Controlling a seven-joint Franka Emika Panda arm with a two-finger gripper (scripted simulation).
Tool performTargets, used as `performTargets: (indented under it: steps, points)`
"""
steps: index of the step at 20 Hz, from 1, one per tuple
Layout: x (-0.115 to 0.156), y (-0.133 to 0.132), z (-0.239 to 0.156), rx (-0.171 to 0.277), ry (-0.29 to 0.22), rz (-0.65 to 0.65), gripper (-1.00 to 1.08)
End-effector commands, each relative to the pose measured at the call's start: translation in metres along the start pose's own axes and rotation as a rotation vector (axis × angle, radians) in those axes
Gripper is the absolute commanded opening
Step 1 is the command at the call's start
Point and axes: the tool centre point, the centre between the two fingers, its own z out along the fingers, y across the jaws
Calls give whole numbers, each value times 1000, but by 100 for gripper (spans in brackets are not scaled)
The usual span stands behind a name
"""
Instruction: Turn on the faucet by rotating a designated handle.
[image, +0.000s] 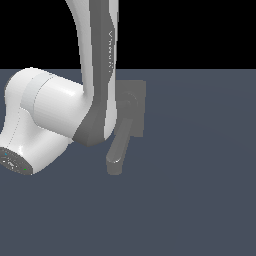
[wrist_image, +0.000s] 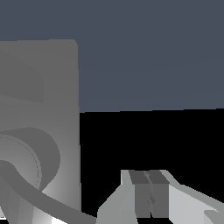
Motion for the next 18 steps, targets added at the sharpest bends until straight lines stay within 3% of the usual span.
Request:
performTargets:
  steps: [1,4,6,18]
  points:
    - [-16,4,0,-4,-9,2,-100]
    - [-29,6,0,-4,-9,2,-100]
    - [-18,3,0,-1,1,-1,-100]
    - [-61,-9,0,-3,-4,1,-100]
